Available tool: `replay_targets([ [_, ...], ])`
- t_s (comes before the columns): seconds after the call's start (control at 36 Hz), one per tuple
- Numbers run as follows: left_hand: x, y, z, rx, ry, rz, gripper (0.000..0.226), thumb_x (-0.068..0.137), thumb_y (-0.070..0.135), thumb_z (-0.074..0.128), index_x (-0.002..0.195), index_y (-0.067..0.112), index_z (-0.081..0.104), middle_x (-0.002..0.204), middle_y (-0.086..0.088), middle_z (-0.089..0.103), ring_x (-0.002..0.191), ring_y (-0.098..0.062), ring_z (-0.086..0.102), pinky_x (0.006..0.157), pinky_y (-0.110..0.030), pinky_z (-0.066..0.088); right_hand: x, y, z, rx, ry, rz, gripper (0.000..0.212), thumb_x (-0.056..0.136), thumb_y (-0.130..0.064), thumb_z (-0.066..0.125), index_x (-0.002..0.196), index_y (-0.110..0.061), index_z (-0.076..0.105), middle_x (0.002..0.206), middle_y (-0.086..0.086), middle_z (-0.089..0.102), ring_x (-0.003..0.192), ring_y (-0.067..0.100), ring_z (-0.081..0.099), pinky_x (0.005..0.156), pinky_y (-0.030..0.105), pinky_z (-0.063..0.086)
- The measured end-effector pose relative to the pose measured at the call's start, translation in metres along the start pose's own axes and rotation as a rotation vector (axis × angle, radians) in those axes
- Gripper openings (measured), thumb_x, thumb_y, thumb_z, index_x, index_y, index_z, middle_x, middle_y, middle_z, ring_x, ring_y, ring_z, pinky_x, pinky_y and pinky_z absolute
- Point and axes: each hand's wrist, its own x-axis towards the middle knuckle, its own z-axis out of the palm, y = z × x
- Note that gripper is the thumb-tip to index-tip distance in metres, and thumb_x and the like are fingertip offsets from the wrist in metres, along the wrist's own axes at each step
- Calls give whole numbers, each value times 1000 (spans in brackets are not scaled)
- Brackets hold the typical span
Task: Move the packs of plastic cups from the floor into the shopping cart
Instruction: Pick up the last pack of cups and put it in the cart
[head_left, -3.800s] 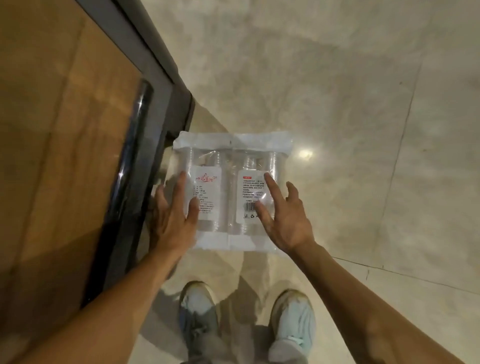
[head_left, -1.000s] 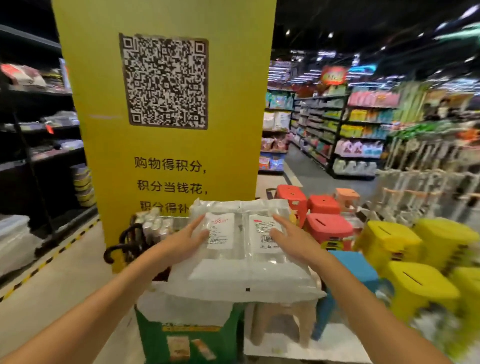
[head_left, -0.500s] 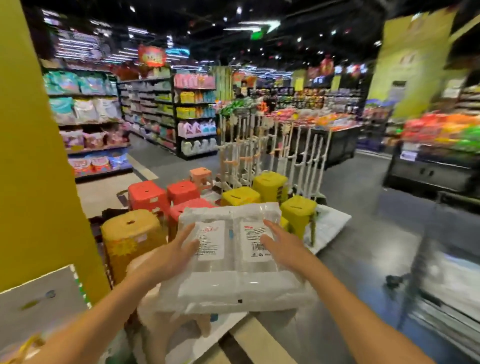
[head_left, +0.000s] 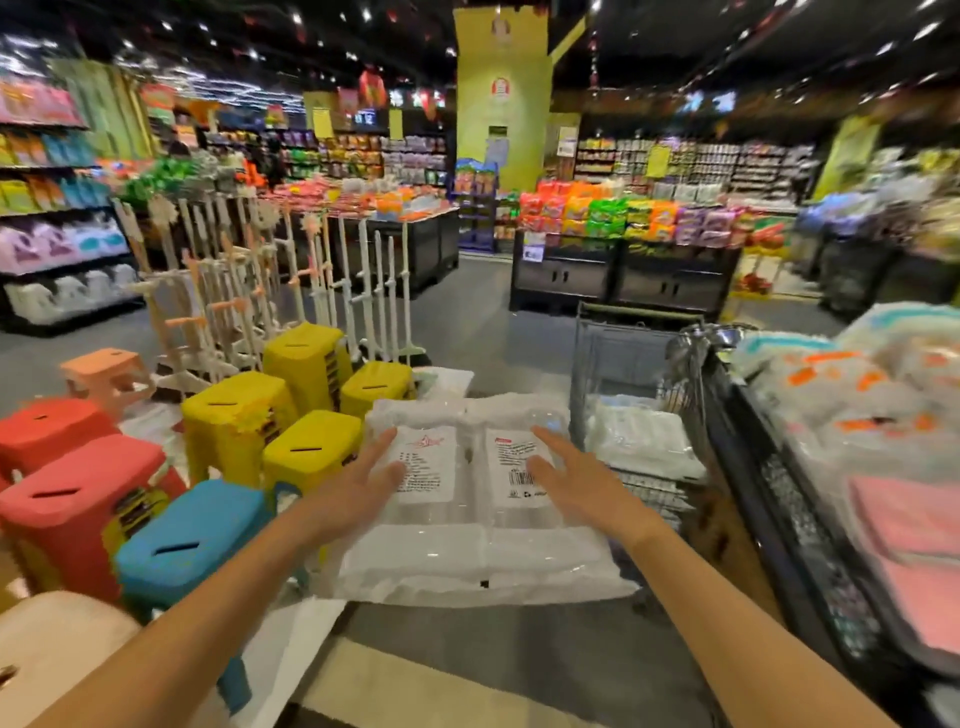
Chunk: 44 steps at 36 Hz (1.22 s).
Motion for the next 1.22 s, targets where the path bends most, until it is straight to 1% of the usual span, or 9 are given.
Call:
replay_targets([
  [0.11, 46, 40, 34, -18, -60, 37, 61, 94, 66, 37, 148, 57, 11, 165, 7, 11, 150, -24, 16, 121, -46, 17, 9, 41, -44, 2, 57, 45, 55, 104, -47, 40, 156, -42, 24, 144, 5, 54, 115, 25, 61, 82, 32, 48],
  [0.22, 87, 96, 70, 38, -84, 41, 58, 100, 57, 34, 153, 49, 12, 164, 4, 12, 151, -26, 13, 120, -39, 13, 34, 89, -88, 33, 106, 80, 56, 103, -49, 42, 155, -42, 25, 145, 4, 52, 92, 15, 60, 77, 29, 49],
  [0.42, 171, 165, 124, 39, -139, 110, 61, 100, 58, 32, 155, 45, 9, 164, 8, 14, 148, -25, 24, 117, -37, 20, 86, 162, -159, 27, 147, 119, 58, 102, -51, 41, 156, -43, 22, 153, 5, 45, 106, 20, 57, 80, 28, 43],
  [0.53, 212, 192, 144, 59, -149, 127, 64, 95, 66, 30, 153, 48, 9, 164, 9, 13, 146, -26, 29, 115, -38, 24, 114, 191, -188, 13, 158, 154, 57, 104, -47, 42, 157, -40, 23, 155, 6, 42, 130, 26, 50, 89, 26, 35],
  [0.67, 279, 210, 165, 21, -175, 163, 68, 90, 73, 32, 151, 54, 9, 163, 13, 10, 146, -22, 28, 114, -33, 26, 158, 222, -213, 38, 179, 161, 57, 104, -44, 43, 158, -36, 23, 156, 3, 40, 133, 22, 49, 91, 24, 36],
  [0.78, 338, 222, 178, -38, -215, 174, 67, 90, 72, 34, 150, 56, 10, 163, 13, 13, 146, -22, 28, 118, -39, 26, 201, 242, -229, 35, 187, 181, 57, 104, -45, 42, 158, -37, 22, 154, 3, 44, 126, 21, 54, 87, 23, 40],
  [0.89, 397, 234, 187, -62, -255, 179, 58, 99, 58, 35, 152, 51, 11, 162, 11, 16, 144, -23, 31, 113, -34, 29, 250, 259, -243, -3, 195, 226, 58, 103, -51, 40, 157, -42, 21, 153, 5, 45, 94, 11, 54, 67, 16, 40],
  [1.14, 524, 264, 191, -99, -313, 280, 56, 103, 49, 36, 153, 47, 12, 154, 13, 30, 142, -19, 33, 108, -28, 29, 356, 284, -276, -31, 287, 322, 60, 100, -59, 39, 155, -50, 18, 156, 7, 42, 130, 27, 52, 108, 41, 43],
  [1.22, 569, 269, 196, -131, -333, 295, 59, 98, 56, 42, 151, 53, 15, 158, 17, 24, 140, -16, 35, 115, -40, 33, 383, 290, -288, -56, 297, 341, 58, 102, -54, 39, 156, -45, 19, 155, 7, 43, 137, 29, 46, 113, 43, 37],
])
